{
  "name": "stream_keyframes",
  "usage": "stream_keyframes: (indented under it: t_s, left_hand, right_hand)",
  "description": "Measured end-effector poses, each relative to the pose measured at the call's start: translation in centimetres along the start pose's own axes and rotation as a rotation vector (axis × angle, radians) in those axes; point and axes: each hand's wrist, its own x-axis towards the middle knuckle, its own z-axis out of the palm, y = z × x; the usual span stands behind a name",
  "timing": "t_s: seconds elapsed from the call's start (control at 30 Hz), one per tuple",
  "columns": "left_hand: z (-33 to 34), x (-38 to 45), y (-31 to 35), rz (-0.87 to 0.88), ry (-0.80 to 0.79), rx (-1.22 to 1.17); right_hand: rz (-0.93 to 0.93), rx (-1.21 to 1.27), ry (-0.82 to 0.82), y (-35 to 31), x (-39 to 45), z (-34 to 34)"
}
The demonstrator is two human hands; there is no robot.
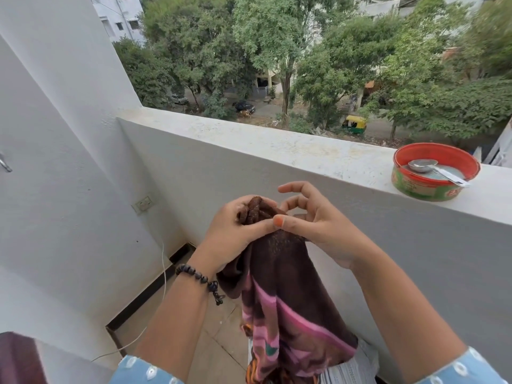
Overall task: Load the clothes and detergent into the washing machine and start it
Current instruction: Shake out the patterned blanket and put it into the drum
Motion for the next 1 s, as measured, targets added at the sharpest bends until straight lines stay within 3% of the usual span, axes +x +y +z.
stream_keyframes:
  t_s: [0.1, 0.27, 0.37, 0.5, 0.63, 0.77, 0.87, 1.0]
  left_hand:
    - [-1.8, -0.1, 1.5, 0.128, 0.199, 0.014]
    - [-7.2, -0.8, 4.0, 0.350, 0.489, -0.291]
    - [-10.7, -1.6, 4.8, 0.403, 0.615, -0.469]
    - [-11.8, -2.3, 4.1, 0.359, 0.700, -0.560]
    - [-8.5, -2.2, 2.8, 0.246, 0.705, -0.575]
    - [-4.5, -2.1, 1.7, 0.129, 0.603, -0.575]
    - [-1.2, -2.4, 0.6, 0.122, 0.428, -0.534]
    - [1.0, -2.4, -0.1, 0.127, 0.155, -0.484]
  right_hand:
    - [0.103, -0.047, -0.118, 2.3, -0.3, -0.7]
    - [0.319, -0.228, -0.342, 9.0, -1.2, -2.3]
    - [0.354, -0.247, -0.200, 11.6, -1.7, -3.1]
    - [0.103, -0.034, 0.160, 9.5, -1.2, -2.3]
    - [-0.074, 0.172, 0.180, 4.3, 0.1, -0.5]
    - [-0.137, 0.356, 0.126, 0.2, 1.0, 2.4]
    - [-0.150, 0.435, 0.126, -1.5, 1.3, 4.6]
    - [-0.243, 0.212, 0.085, -2.7, 1.3, 5.9]
